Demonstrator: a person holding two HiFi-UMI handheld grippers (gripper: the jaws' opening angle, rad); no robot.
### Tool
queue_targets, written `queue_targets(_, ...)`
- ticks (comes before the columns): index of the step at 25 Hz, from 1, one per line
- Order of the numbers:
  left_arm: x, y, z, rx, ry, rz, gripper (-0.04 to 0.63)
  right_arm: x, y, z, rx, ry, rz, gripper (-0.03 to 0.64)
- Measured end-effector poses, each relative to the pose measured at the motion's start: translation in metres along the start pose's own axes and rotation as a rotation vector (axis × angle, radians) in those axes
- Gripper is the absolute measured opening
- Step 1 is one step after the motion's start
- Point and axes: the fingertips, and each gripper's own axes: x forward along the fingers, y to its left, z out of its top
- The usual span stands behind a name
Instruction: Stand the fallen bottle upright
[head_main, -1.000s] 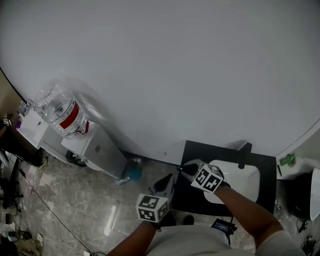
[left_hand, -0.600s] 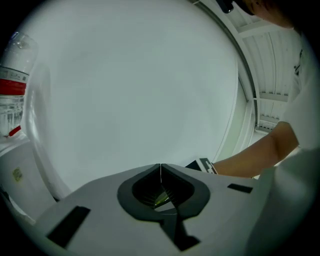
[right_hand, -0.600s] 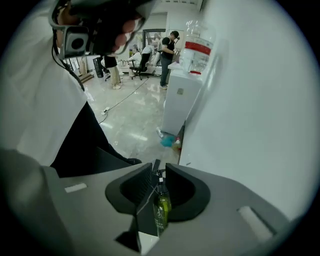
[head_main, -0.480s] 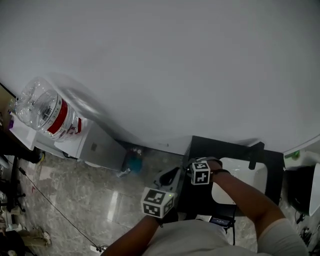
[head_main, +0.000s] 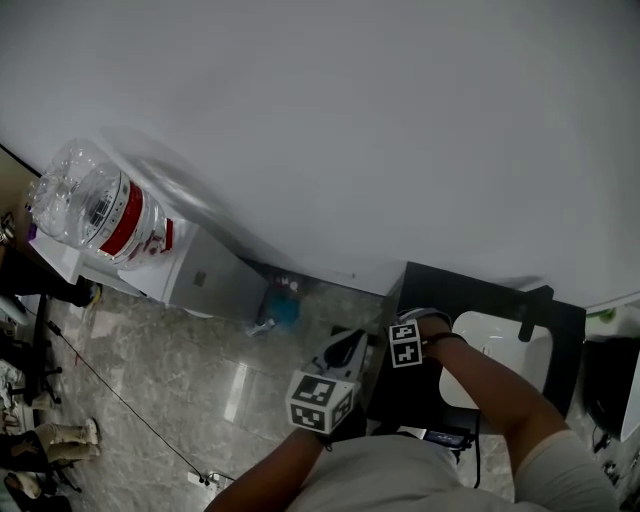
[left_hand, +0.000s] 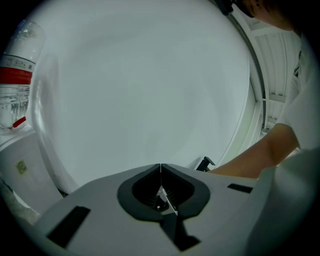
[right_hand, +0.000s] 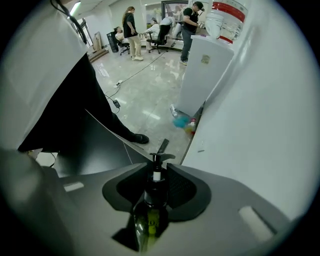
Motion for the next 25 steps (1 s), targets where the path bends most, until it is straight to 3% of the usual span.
queue_targets(6, -0.006, 0.001, -0.005, -0.019, -0.001, 0.021, 0.008, -0.007, 0.005, 0.002, -0.022, -0.060, -0.007, 0.109)
queue_targets(9, -0.008, -0.001, -0.004, -0.019, -0.007, 0.024, 0.008, -0.021, 0.002, 0.006, 0.018, -0.137, -0.039, 0.107)
queue_targets(19, -0.003, -0.032, 0.000, 0.002, -0.017, -0.005, 0.008, -0.087, -0.010, -0.009, 0.252, -0.396, -0.209, 0.083)
queue_targets(25, 0.006, -0.067, 0.003, 0.032, -0.013, -0.041, 0.008, -0.129, -0.012, -0.043, 0.475, -0.568, -0.328, 0.077)
